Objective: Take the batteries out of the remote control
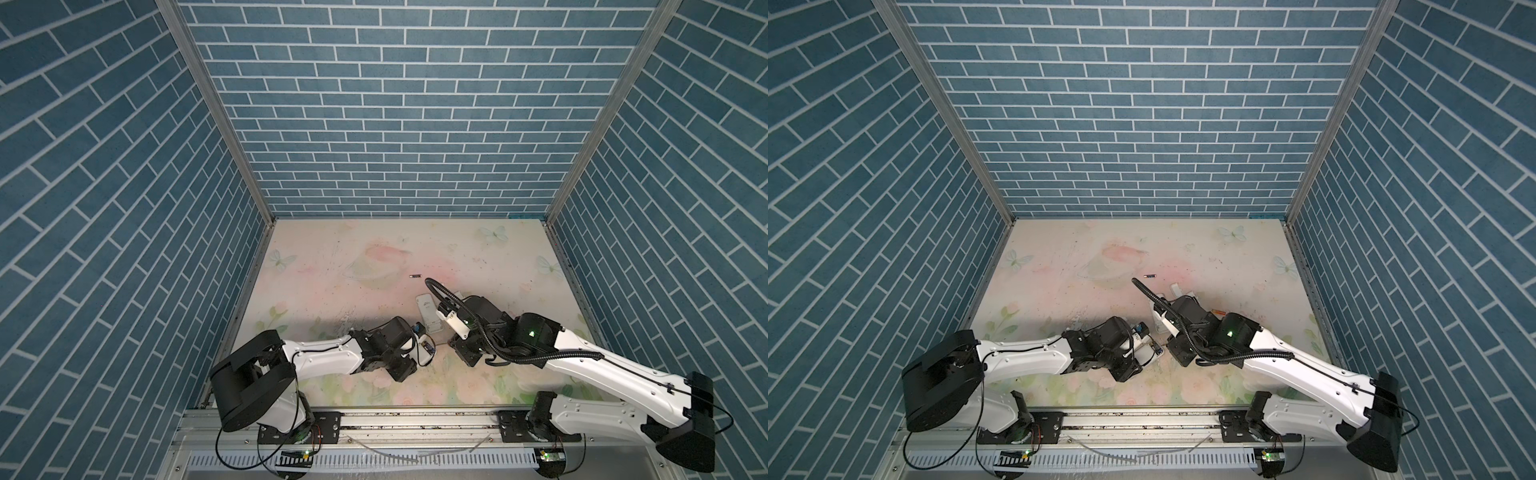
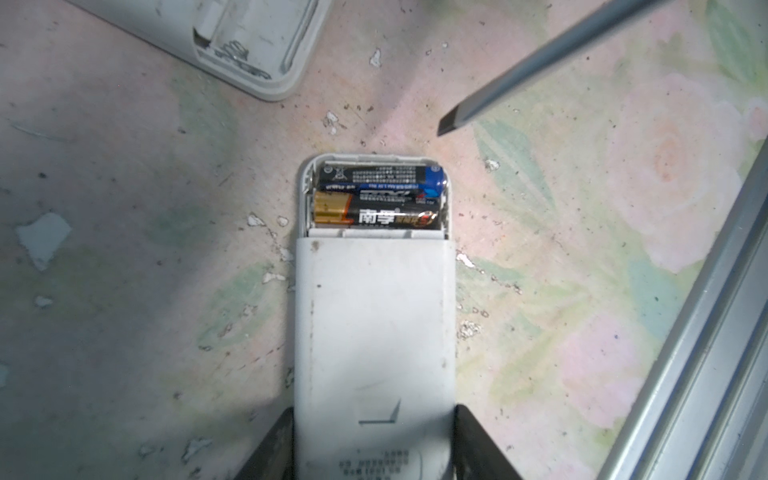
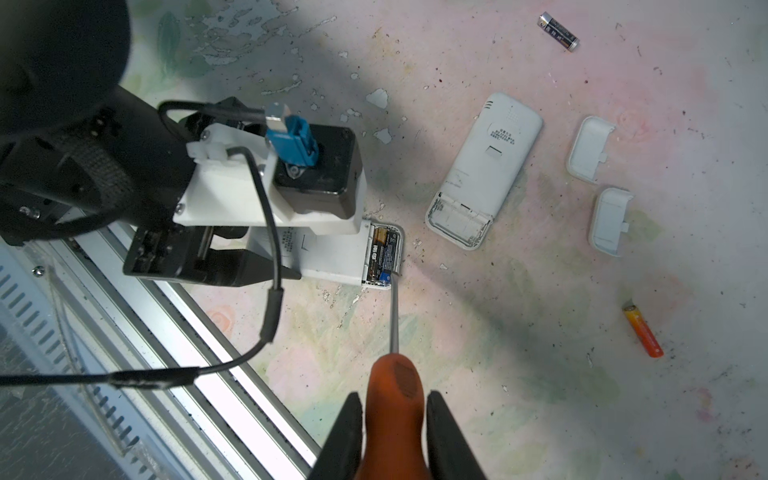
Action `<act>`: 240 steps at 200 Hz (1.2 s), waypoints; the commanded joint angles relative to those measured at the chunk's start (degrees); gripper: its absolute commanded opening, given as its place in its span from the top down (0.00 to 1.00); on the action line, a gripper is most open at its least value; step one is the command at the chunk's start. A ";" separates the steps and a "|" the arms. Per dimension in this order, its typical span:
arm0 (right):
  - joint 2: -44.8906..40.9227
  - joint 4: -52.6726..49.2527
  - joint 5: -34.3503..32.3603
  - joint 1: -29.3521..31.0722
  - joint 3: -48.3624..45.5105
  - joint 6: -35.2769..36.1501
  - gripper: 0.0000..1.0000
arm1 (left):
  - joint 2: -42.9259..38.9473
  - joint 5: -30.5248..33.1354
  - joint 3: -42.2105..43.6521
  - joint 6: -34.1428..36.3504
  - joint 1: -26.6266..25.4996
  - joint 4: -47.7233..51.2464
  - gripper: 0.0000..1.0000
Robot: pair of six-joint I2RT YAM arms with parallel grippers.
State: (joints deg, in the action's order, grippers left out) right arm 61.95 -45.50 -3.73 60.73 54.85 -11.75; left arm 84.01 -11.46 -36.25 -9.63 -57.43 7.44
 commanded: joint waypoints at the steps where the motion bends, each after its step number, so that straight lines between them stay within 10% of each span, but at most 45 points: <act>1: 0.34 -1.18 0.87 -0.08 1.69 -1.43 1.00 | 0.28 -0.23 -0.25 0.13 -0.55 1.35 0.58; 240: 1.47 -0.75 3.27 -0.07 -2.14 -3.11 1.00 | 0.27 -0.23 0.11 -0.07 -0.53 0.92 0.58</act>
State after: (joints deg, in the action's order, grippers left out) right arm 62.92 -46.70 -1.19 60.73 54.28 -13.69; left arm 84.01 -11.46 -36.25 -9.65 -57.47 7.44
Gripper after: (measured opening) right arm 0.269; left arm 0.561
